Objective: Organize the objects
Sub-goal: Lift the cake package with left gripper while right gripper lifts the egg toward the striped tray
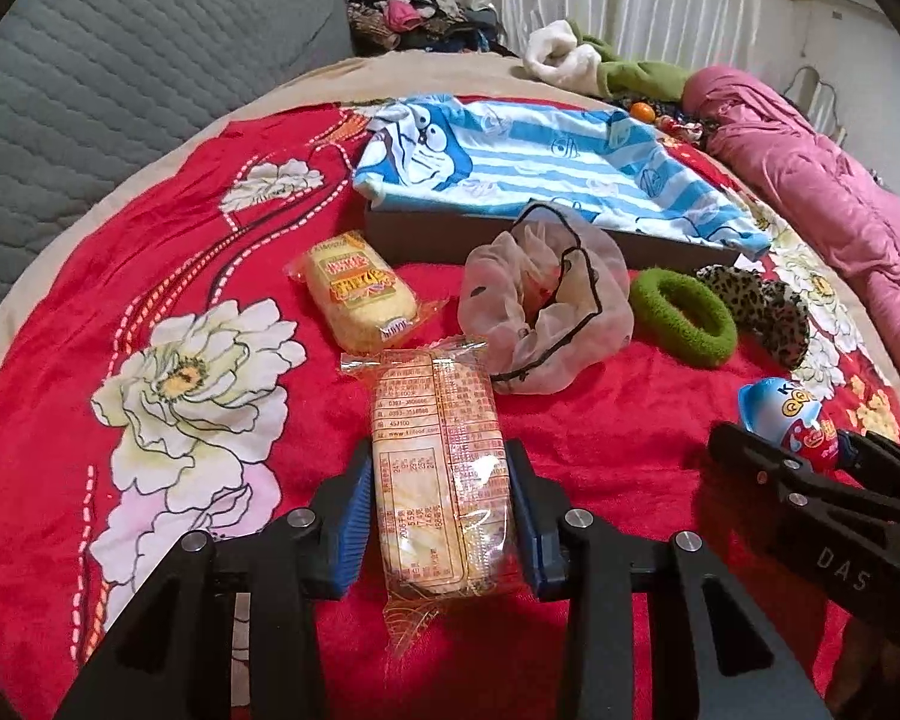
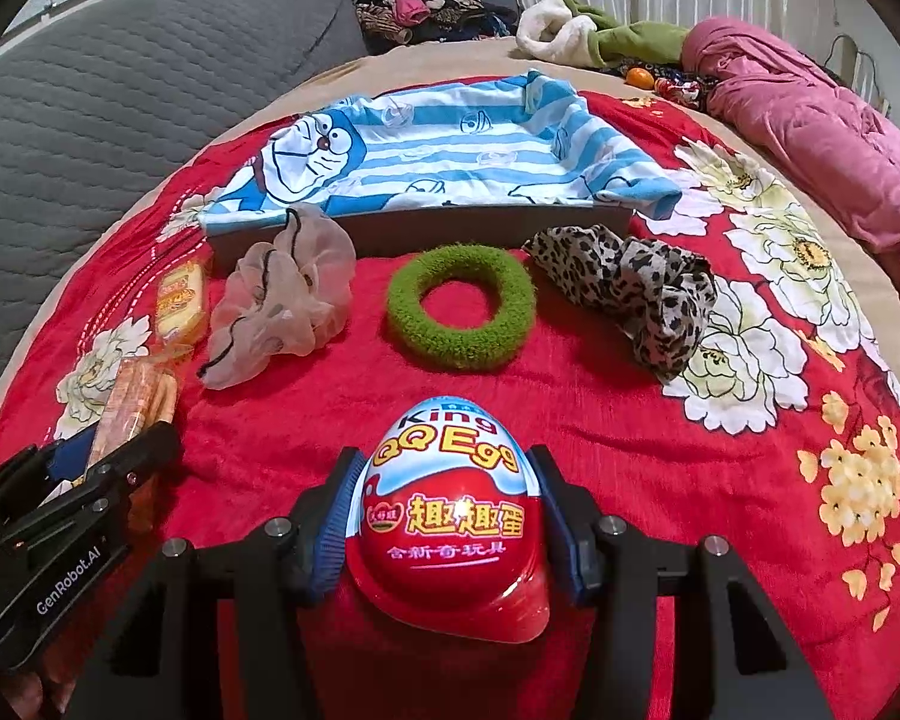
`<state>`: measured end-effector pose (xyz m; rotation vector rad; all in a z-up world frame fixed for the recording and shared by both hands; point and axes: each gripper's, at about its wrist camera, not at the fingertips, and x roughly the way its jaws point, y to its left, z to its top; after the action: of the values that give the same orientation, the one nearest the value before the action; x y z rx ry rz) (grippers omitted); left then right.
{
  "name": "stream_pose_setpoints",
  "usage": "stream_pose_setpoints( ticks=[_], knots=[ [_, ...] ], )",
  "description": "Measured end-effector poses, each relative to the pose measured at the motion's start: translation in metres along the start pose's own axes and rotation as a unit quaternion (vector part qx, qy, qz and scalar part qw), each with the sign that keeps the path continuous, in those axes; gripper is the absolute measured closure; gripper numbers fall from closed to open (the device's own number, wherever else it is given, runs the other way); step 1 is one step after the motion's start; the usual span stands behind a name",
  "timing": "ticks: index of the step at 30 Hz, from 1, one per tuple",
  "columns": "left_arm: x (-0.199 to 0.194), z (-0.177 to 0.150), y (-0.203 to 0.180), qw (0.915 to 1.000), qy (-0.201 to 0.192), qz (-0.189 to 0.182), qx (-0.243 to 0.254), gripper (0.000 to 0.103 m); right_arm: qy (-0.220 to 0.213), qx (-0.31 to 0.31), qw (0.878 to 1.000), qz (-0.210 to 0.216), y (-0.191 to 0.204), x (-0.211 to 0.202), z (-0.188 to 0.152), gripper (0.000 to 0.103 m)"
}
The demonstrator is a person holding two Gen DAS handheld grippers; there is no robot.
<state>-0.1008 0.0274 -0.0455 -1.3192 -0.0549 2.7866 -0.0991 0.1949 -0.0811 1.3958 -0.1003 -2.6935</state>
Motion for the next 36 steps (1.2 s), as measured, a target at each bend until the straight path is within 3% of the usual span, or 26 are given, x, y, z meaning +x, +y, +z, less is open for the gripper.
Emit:
stream_pose_setpoints(
  ticks=[14, 36],
  knots=[
    [-0.028, 0.005, -0.006, 0.9995, -0.030, -0.003, 0.006, 0.061, -0.037, -0.006, 0.999, -0.009, 0.004, -0.036, 0.000, 0.048],
    [-0.071, 0.044, -0.013, 0.9955, -0.093, -0.003, 0.014, 0.061, -0.112, -0.025, 0.993, -0.017, 0.015, -0.088, 0.027, 0.048]
  ],
)
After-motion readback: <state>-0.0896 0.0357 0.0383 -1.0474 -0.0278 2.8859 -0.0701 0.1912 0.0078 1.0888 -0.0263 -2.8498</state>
